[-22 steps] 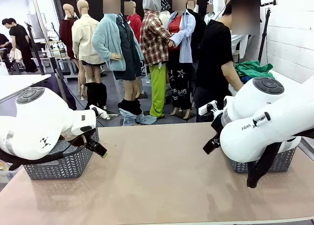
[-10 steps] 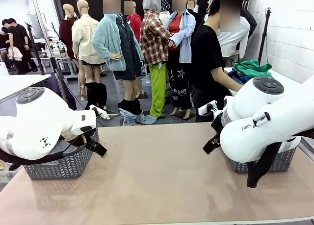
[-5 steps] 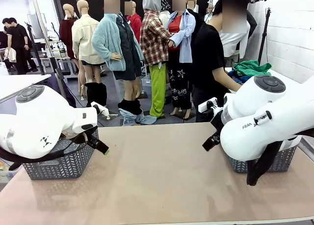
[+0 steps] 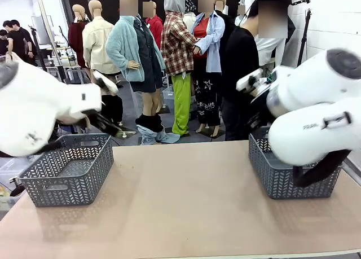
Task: Sort the tops and bottoms.
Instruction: Lift clothes from the center of the table with your left hand.
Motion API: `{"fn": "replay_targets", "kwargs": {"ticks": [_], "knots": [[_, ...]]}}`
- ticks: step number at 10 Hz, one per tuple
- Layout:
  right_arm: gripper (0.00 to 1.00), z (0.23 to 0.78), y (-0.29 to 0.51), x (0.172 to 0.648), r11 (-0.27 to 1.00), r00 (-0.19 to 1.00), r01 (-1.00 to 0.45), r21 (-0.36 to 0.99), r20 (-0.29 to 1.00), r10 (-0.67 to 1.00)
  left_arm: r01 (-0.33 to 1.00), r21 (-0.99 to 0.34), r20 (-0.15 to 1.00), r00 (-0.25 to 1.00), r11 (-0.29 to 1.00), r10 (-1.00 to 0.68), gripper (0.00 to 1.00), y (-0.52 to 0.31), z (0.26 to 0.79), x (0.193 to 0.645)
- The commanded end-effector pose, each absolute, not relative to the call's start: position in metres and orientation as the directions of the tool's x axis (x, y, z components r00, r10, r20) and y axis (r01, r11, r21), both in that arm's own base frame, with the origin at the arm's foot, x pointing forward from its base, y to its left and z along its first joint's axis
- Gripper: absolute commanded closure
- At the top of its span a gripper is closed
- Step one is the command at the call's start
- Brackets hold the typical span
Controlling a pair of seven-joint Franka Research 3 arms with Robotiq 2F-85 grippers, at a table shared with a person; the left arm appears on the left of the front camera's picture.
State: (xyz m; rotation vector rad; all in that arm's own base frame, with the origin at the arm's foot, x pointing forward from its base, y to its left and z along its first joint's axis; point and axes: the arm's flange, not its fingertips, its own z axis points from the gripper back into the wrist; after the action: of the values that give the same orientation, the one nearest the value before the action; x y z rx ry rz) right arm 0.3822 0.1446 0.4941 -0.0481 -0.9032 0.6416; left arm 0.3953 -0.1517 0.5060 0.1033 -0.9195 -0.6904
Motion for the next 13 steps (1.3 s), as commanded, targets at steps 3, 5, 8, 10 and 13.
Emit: {"fn": "replay_targets", "kwargs": {"ticks": [3,5,8,10,13], "knots": [[0.00,0.518,0.002,0.368,0.969,0.538,-0.216,-0.119,0.814,0.220,0.195,0.255,0.774,0.546,0.947,-0.321,0.00,-0.031,0.561,0.364],[0.00,0.504,-0.069,0.356,0.998,0.561,-0.064,0.013,0.827,0.025,0.053,0.172,0.762,0.626,0.984,-0.167,0.00,0.034,0.558,0.349],[0.00,0.459,-0.133,0.372,0.978,0.614,0.154,0.144,0.761,-0.209,-0.123,0.056,0.630,0.775,0.991,0.061,0.00,0.124,0.534,0.370],[0.00,0.437,-0.157,0.363,0.941,0.601,0.293,0.167,0.733,-0.318,-0.151,0.006,0.552,0.825,0.989,0.123,0.00,0.148,0.511,0.380],[0.00,0.400,-0.173,0.370,0.918,0.634,0.339,0.205,0.671,-0.384,-0.158,-0.012,0.497,0.856,0.987,0.143,0.00,0.163,0.490,0.389]]}}
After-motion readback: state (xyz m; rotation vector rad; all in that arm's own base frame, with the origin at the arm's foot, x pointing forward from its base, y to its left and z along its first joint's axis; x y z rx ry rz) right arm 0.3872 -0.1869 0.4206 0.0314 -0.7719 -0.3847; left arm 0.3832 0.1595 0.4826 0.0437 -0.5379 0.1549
